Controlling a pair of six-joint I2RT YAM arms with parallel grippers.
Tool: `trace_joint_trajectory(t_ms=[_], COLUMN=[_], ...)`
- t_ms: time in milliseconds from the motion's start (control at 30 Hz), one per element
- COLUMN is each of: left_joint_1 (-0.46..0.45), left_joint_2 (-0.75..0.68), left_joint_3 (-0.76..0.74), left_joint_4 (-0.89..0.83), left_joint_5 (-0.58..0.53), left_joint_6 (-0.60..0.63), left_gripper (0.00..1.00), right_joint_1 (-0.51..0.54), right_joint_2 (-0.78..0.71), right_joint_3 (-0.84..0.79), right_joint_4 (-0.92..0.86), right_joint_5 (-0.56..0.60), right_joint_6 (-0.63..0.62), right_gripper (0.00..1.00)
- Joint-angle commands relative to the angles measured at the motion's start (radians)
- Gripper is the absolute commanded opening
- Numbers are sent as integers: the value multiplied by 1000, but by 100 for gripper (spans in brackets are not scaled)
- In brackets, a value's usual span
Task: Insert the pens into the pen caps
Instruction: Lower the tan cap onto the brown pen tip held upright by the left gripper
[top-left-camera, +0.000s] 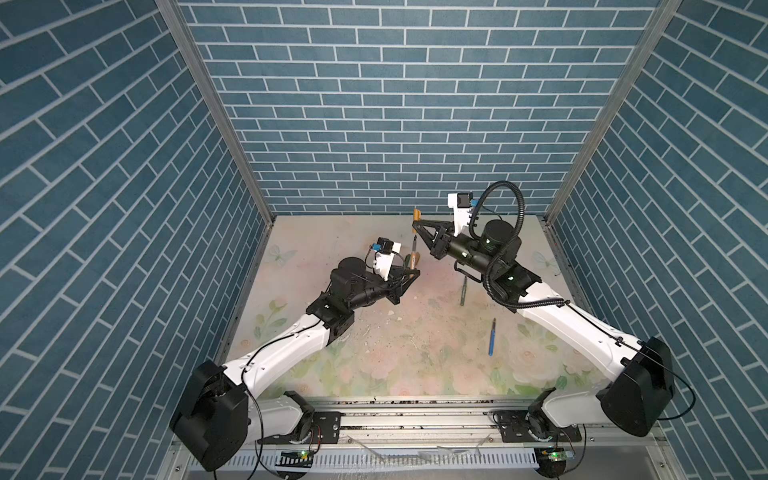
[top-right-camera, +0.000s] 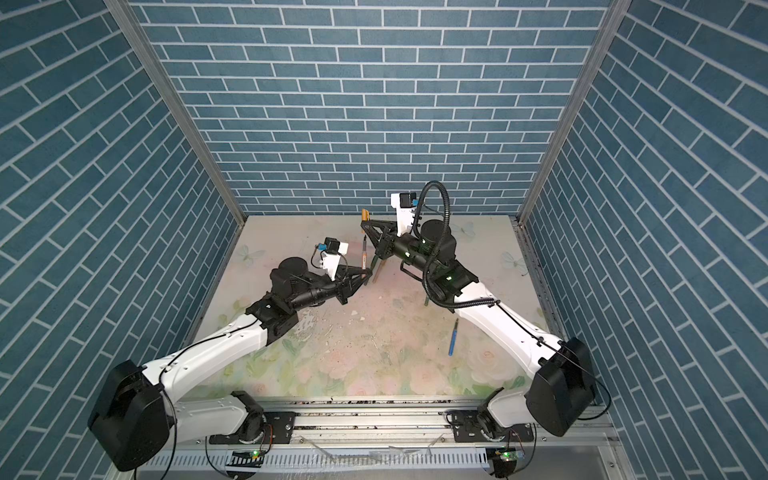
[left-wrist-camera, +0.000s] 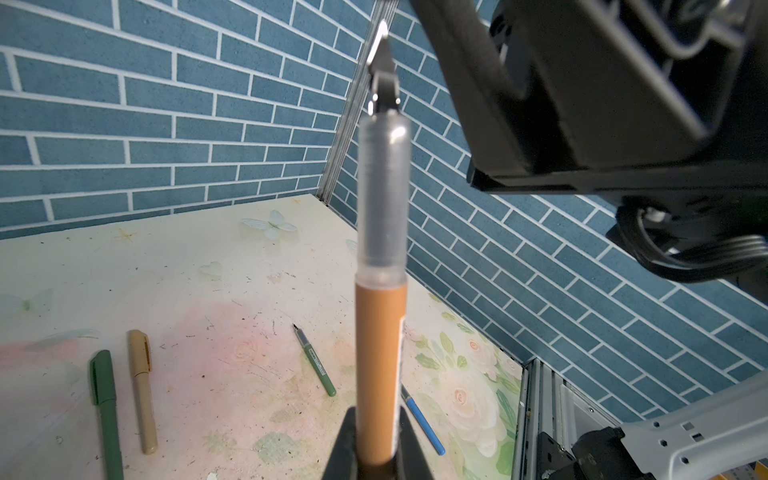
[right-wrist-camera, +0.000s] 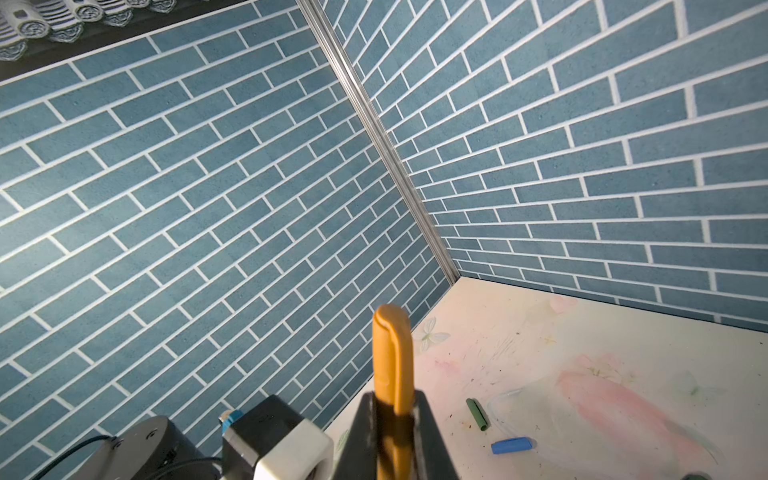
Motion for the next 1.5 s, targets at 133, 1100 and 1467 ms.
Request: trace_joint_trajectory(t_ms=[133,1100,1467], left_joint_1=[-5,-5,-5], left_joint_2=[-15,-65,-72], left_joint_3=[19,-10,-11], left_joint_4=[9,25,30], left_joint_5=[2,-69,-73], left_joint_6=[19,19,16], left_gripper=[0,0,0], right_joint_1=[10,27,53], right_joint_2=[-4,-61,-42], right_joint_3=[-31,-164,-215], right_joint_4=[17,142,180], right_joint_5=[-18,-37,-50], right_joint_6=[21,126,138], right_gripper=[6,7,12])
